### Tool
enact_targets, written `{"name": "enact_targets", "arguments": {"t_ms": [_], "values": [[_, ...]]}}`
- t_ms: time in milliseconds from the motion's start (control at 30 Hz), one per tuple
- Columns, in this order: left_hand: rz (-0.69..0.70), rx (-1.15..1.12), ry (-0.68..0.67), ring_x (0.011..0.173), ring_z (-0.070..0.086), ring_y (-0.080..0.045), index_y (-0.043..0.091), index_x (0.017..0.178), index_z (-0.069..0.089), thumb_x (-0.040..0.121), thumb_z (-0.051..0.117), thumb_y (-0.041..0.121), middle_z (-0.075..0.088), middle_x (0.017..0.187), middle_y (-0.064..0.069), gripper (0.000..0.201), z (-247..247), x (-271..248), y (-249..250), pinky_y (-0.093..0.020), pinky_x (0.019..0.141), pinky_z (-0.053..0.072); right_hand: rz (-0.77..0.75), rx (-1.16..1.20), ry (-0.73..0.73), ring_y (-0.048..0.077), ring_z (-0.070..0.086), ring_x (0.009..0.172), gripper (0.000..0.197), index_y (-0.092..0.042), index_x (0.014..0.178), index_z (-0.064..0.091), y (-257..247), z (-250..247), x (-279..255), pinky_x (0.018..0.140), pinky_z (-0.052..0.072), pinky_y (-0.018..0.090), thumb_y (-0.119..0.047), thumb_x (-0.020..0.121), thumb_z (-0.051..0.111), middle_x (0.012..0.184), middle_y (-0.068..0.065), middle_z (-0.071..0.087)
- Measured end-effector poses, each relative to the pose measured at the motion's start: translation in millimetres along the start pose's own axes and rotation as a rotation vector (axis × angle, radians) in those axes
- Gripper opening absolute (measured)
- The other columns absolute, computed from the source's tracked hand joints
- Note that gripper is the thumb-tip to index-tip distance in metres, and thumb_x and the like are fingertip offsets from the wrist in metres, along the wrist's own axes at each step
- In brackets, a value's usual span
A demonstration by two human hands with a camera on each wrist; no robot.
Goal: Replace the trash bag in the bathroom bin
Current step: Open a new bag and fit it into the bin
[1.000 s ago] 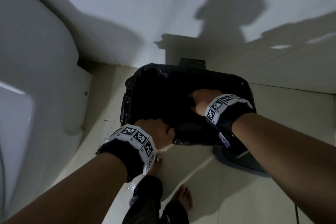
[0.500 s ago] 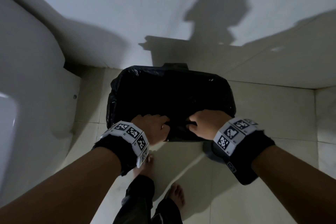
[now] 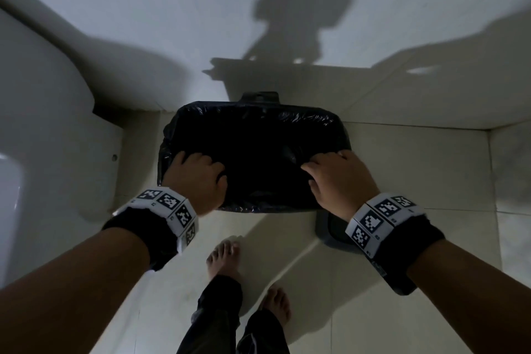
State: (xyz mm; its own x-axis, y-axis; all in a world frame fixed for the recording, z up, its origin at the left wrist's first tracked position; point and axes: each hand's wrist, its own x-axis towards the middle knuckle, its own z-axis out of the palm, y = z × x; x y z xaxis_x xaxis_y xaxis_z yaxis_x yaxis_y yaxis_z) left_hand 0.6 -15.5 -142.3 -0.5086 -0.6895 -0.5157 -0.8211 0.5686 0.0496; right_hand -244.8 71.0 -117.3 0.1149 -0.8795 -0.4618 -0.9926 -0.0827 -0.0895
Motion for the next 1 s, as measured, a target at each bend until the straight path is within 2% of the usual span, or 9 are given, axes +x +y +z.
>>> {"name": "enact_targets", "arguments": {"t_ms": [100, 167, 300, 433, 533, 633, 733, 867, 1000], "values": [[-0.072, 0.175, -0.036, 0.13, 0.038, -0.024, 0.025, 0.123, 0.057, 0.088, 0.038, 0.045, 0.055, 0.126, -0.002, 0.045, -4.9, -3.5, -20.0, -0.047, 0.11, 0.021, 0.053, -0.116, -0.001, 0.022, 0.052, 0.114, 0.033, -0.021, 0.116, 0.059, 9.6, 3.9, -3.3, 0.104, 0.026, 0.044, -0.036, 0.087, 0.051, 0.114, 0.0, 0.061], [-0.083, 0.253, -0.123, 0.142, 0.022, -0.022, 0.027, 0.13, 0.05, 0.083, 0.045, 0.052, 0.043, 0.141, -0.001, 0.053, -5.3, -4.7, -30.5, -0.051, 0.112, 0.015, 0.083, -0.152, -0.07, 0.02, 0.041, 0.128, 0.044, -0.021, 0.122, 0.056, 15.5, 6.2, -6.0, 0.109, 0.017, 0.049, -0.045, 0.086, 0.049, 0.126, 0.0, 0.055], [-0.075, 0.276, -0.136, 0.146, 0.012, -0.021, 0.03, 0.133, 0.047, 0.079, 0.047, 0.059, 0.032, 0.149, 0.0, 0.062, -0.2, -7.9, -35.9, -0.052, 0.112, 0.014, 0.083, -0.196, -0.113, 0.019, 0.022, 0.142, 0.054, -0.019, 0.131, 0.051, 20.0, 12.3, -8.5, 0.113, 0.01, 0.053, -0.05, 0.087, 0.046, 0.145, 0.003, 0.04], [-0.095, 0.107, -0.096, 0.144, 0.018, -0.023, 0.029, 0.138, 0.043, 0.084, 0.048, 0.053, 0.036, 0.147, -0.001, 0.059, -9.2, -10.1, -26.8, -0.046, 0.115, 0.018, 0.11, -0.068, -0.054, 0.019, 0.036, 0.133, 0.046, -0.022, 0.126, 0.055, 14.2, 6.2, -7.9, 0.11, 0.018, 0.046, -0.046, 0.088, 0.047, 0.135, 0.0, 0.051], [-0.084, -0.086, -0.037, 0.135, 0.037, -0.022, 0.025, 0.138, 0.044, 0.087, 0.048, 0.046, 0.047, 0.141, -0.002, 0.056, -31.9, -15.2, -22.6, -0.042, 0.11, 0.034, 0.151, 0.115, 0.006, 0.017, 0.048, 0.124, 0.044, -0.024, 0.131, 0.053, 6.1, -15.5, -9.2, 0.108, 0.028, 0.038, -0.044, 0.092, 0.045, 0.132, -0.003, 0.055], [-0.102, -0.218, -0.023, 0.126, 0.05, -0.023, 0.025, 0.139, 0.043, 0.088, 0.049, 0.042, 0.051, 0.138, -0.003, 0.054, -68.1, -28.7, -16.8, -0.041, 0.102, 0.043, 0.202, 0.261, 0.047, 0.018, 0.056, 0.116, 0.044, -0.025, 0.133, 0.051, -4.2, -47.7, -16.0, 0.097, 0.041, 0.034, -0.043, 0.094, 0.045, 0.133, -0.004, 0.056], [-0.13, -0.286, 0.02, 0.125, 0.05, -0.023, 0.026, 0.139, 0.042, 0.088, 0.05, 0.039, 0.052, 0.139, -0.003, 0.053, -112.0, -46.9, -11.8, -0.036, 0.102, 0.043, 0.232, 0.357, 0.094, 0.017, 0.056, 0.116, 0.041, -0.029, 0.132, 0.052, -18.3, -88.7, -24.5, 0.092, 0.044, 0.032, -0.044, 0.094, 0.044, 0.132, -0.006, 0.056], [-0.143, -0.399, 0.1, 0.127, 0.048, -0.022, 0.027, 0.139, 0.042, 0.088, 0.051, 0.041, 0.051, 0.139, -0.001, 0.053, -181.0, -85.4, -11.4, -0.033, 0.105, 0.037, 0.201, 0.44, 0.175, 0.015, 0.056, 0.116, 0.038, -0.035, 0.127, 0.054, -43.8, -162.8, -39.8, 0.094, 0.044, 0.032, -0.046, 0.092, 0.045, 0.126, -0.009, 0.06], [-0.186, -0.504, 0.226, 0.126, 0.049, -0.022, 0.03, 0.138, 0.042, 0.088, 0.054, 0.039, 0.052, 0.139, -0.001, 0.052, -263.1, -142.4, -20.9, -0.035, 0.107, 0.036, 0.098, 0.495, 0.277, 0.011, 0.053, 0.12, 0.037, -0.031, 0.127, 0.055, -76.0, -254.1, -64.0, 0.099, 0.042, 0.033, -0.043, 0.093, 0.046, 0.13, -0.011, 0.058]]}}
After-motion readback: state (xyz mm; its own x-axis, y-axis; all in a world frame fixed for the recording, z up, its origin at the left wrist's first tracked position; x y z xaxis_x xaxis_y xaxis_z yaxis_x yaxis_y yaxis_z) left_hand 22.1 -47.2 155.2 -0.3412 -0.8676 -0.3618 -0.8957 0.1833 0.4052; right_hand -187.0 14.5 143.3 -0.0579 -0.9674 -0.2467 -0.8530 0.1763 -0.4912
